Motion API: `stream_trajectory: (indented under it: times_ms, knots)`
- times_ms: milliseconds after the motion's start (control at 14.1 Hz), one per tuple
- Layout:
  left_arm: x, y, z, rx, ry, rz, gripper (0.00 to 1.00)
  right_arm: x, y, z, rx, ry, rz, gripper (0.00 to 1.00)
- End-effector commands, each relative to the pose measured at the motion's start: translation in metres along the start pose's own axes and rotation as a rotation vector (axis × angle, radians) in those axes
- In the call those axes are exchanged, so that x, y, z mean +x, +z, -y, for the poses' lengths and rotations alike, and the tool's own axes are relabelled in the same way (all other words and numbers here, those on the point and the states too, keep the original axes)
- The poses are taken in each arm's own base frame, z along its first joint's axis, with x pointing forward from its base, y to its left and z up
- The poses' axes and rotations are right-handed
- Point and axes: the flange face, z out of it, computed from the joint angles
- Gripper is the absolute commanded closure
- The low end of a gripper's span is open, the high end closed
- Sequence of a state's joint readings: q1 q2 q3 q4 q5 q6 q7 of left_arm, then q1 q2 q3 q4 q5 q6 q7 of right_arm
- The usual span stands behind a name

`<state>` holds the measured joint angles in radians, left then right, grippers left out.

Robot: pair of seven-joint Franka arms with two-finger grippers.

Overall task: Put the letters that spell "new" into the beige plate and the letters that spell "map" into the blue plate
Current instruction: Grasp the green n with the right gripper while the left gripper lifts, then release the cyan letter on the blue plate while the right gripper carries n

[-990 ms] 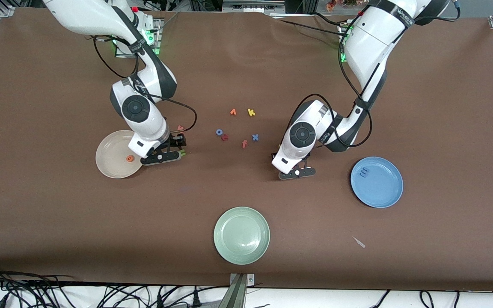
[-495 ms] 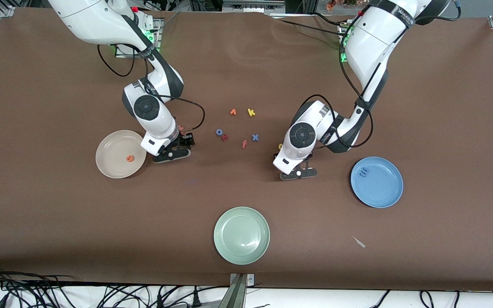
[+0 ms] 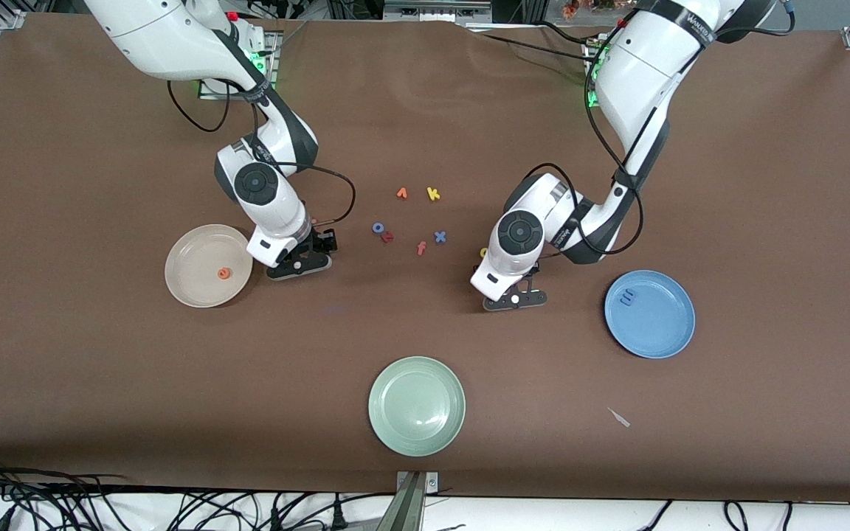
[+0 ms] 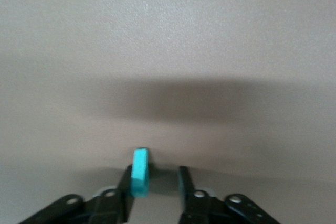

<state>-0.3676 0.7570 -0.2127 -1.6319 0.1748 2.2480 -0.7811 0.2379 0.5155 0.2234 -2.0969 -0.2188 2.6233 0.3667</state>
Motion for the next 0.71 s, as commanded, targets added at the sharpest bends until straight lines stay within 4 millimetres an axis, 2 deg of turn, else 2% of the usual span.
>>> stream_trajectory:
  times_ms: [0, 141, 212, 354, 495, 637]
  knots:
    - [0.007, 0.006, 0.013, 0.053, -0.006, -0.006, 1.00, -0.004, 0.006, -0.002, -0.005, -0.002, -0.011, 0.42]
    - [0.008, 0.004, 0.014, 0.055, -0.001, -0.006, 1.00, -0.004, 0.006, -0.002, -0.005, -0.002, -0.013, 0.47]
    - [0.009, 0.001, 0.014, 0.061, -0.001, -0.003, 1.00, -0.004, 0.006, -0.002, -0.005, -0.004, -0.013, 0.53]
    - [0.014, -0.021, 0.023, 0.076, 0.007, -0.001, 1.00, -0.004, 0.006, -0.002, -0.005, -0.005, -0.013, 0.64]
    - [0.026, -0.045, 0.046, 0.086, 0.035, 0.003, 1.00, -0.003, 0.005, -0.003, -0.006, -0.011, -0.015, 0.72]
    - [0.036, -0.071, 0.071, 0.101, 0.066, 0.015, 1.00, 0.000, 0.001, -0.006, -0.011, -0.015, -0.018, 0.72]
